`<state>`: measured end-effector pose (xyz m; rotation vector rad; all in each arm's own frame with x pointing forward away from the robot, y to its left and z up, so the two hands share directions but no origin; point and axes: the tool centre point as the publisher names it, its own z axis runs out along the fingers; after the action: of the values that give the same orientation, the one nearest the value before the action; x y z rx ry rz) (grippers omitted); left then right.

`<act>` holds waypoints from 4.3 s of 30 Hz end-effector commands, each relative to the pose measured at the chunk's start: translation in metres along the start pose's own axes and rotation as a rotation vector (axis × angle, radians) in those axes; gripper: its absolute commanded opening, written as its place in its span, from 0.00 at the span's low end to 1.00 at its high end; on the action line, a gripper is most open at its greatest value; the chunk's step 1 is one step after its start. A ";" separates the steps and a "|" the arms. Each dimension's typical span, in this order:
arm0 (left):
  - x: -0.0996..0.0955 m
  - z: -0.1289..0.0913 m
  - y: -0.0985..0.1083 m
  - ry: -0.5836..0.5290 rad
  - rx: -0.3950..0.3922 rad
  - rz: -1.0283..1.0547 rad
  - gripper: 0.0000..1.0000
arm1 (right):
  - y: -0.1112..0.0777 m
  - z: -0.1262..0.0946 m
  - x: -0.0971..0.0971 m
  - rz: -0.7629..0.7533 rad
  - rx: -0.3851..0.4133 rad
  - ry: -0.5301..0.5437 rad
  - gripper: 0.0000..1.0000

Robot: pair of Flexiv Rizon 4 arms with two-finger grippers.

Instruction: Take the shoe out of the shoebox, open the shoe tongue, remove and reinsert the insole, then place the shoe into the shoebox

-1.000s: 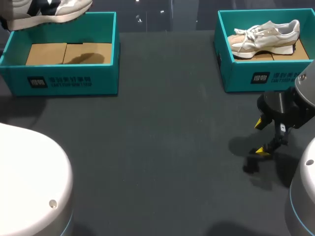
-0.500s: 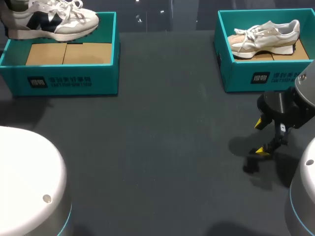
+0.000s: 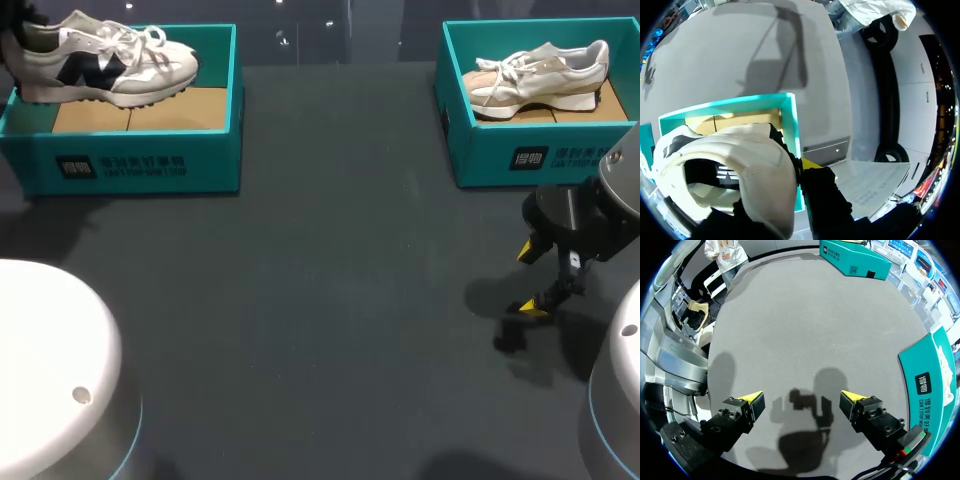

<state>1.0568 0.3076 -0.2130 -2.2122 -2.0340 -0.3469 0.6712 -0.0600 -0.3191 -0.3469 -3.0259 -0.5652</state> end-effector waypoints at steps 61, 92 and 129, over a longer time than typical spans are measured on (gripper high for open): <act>-0.060 0.112 -0.029 0.053 0.089 0.036 0.00 | -0.001 0.000 0.001 0.000 0.001 -0.002 1.00; -0.075 0.140 -0.020 0.034 0.027 -0.021 0.00 | -0.001 0.000 0.001 0.000 0.001 -0.002 1.00; -0.057 0.034 -0.023 -0.156 0.011 -0.046 1.00 | -0.001 0.000 0.001 0.000 0.001 -0.002 1.00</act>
<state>1.0397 0.2631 -0.2790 -2.2563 -2.1653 -0.1621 0.6712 -0.0600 -0.3191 -0.3469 -3.0260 -0.5651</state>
